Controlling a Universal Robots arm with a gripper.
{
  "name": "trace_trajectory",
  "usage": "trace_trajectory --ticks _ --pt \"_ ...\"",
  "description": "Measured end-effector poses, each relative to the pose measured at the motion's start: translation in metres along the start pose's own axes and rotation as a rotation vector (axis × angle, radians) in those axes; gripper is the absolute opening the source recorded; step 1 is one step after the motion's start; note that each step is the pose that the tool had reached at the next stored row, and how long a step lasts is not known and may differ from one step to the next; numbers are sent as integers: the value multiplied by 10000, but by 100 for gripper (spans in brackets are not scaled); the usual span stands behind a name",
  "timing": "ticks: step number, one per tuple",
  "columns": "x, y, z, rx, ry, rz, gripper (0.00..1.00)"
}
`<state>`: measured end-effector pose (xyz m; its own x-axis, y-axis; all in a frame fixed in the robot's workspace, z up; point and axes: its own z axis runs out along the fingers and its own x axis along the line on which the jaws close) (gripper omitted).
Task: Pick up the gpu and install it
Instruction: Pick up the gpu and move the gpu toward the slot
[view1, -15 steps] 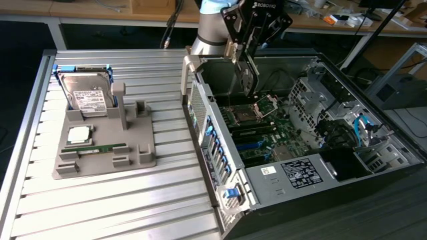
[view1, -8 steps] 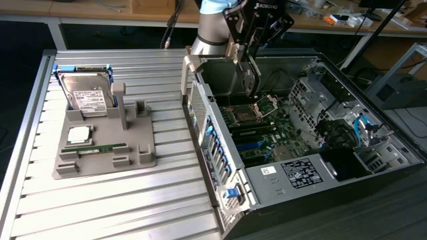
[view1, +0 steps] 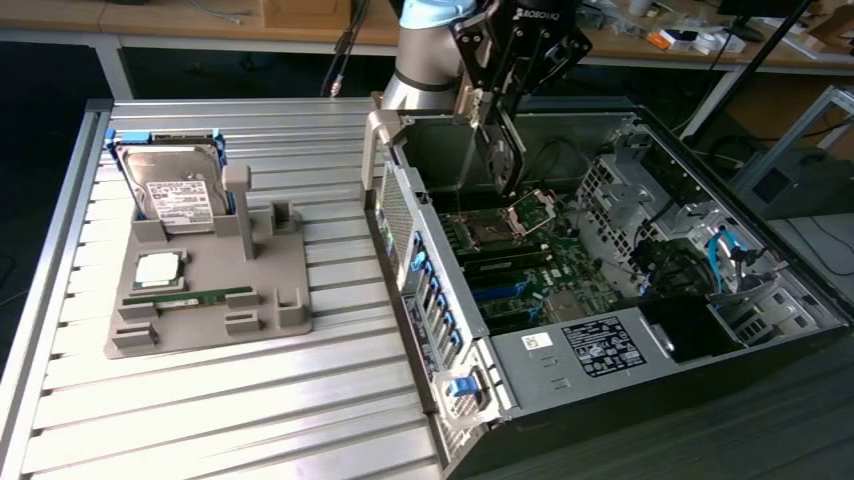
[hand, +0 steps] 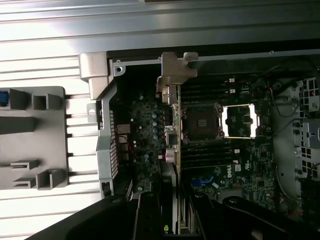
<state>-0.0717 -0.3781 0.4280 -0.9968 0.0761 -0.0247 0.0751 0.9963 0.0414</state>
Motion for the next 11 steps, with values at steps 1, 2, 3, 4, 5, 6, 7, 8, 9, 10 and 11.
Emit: trace_trajectory --ticks 1,2,3,4,5,6,7,8,9,10,11 --pt "-5 0 2 0 0 0 27" --pt "-9 0 3 -1 0 1 27" --pt "-14 -1 5 -1 0 0 27" --pt "-18 -1 6 0 0 1 27" --pt "-25 -1 9 -1 0 0 27" --pt "-30 -1 10 0 0 1 27" --pt "-35 -2 12 0 0 0 27" --pt "-41 -2 14 0 0 0 27" --pt "-45 -2 16 0 0 0 27" --pt "-50 -2 18 -1 0 0 27" --pt "-53 -3 19 -1 0 0 27"
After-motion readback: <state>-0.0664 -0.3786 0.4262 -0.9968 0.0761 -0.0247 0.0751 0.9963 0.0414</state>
